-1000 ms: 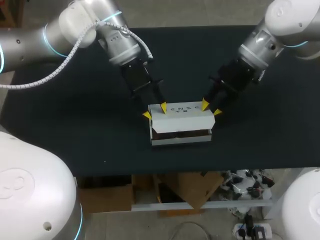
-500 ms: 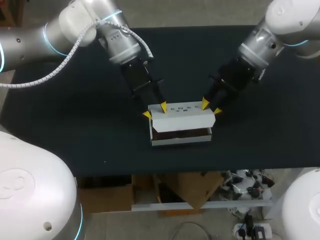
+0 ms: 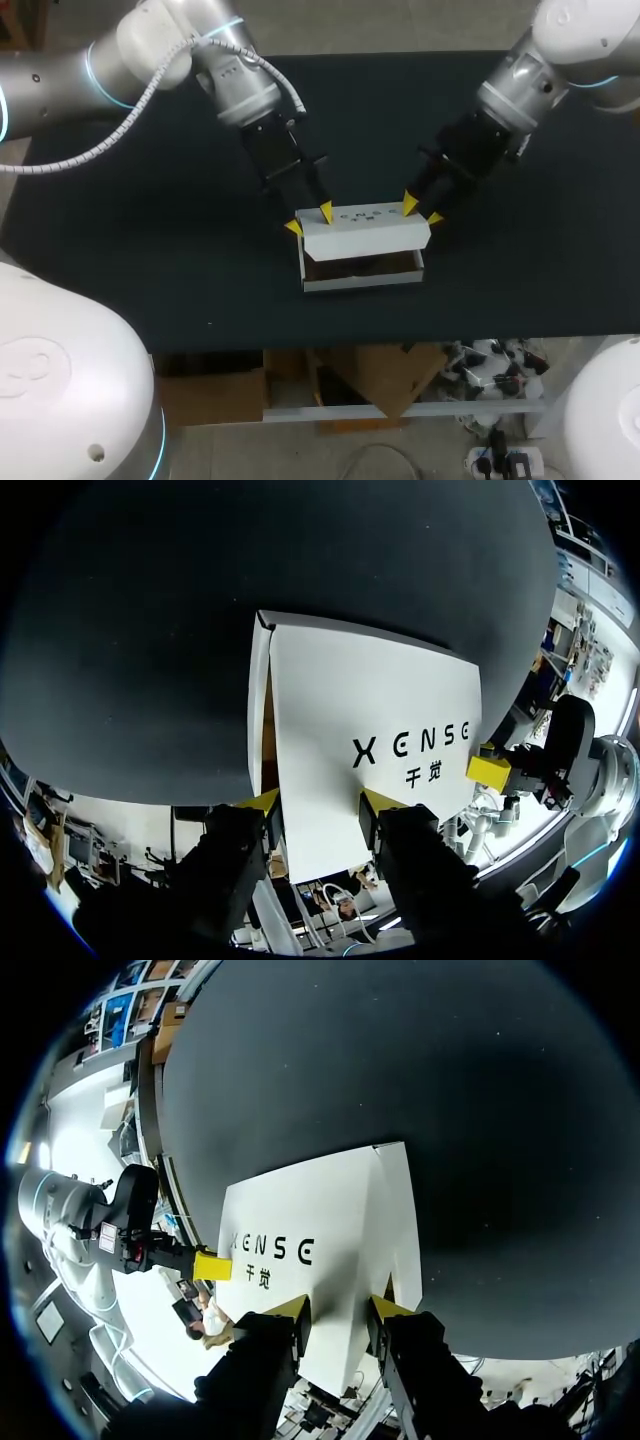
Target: Assemble the packaging by folding the flat box into shape, placing the metal phone stand inside, and closing the box properly
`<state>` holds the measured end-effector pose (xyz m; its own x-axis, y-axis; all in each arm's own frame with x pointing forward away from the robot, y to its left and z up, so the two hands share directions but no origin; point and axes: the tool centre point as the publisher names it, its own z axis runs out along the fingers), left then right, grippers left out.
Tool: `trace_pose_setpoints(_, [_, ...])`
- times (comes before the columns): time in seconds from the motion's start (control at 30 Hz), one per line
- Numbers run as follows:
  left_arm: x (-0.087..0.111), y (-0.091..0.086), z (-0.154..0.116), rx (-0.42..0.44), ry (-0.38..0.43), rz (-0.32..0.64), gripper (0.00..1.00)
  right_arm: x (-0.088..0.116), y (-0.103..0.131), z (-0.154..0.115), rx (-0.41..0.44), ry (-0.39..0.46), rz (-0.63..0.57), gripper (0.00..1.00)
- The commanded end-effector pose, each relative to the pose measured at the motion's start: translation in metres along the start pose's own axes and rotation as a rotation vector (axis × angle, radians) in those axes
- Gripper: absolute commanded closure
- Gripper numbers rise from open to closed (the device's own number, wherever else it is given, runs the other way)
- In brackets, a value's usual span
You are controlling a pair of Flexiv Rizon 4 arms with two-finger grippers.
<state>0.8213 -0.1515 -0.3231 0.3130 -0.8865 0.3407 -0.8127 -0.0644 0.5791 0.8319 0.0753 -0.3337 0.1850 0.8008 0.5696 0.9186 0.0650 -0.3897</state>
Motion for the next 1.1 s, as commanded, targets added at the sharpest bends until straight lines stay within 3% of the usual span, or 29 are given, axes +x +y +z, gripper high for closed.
trace_pose_setpoints(0.03, [0.0052, 0.0013, 0.0013, 0.000, -0.004, -0.002, 0.52, 0.0066, 0.0006, 0.0021, 0.005, -0.001, 0.000, 0.61])
trace_pose_setpoints(1.1, [0.0071, 0.0013, -0.0033, -0.006, -0.010, -0.012, 0.52, 0.0125, -0.0006, -0.0008, 0.003, -0.006, -0.003, 0.61])
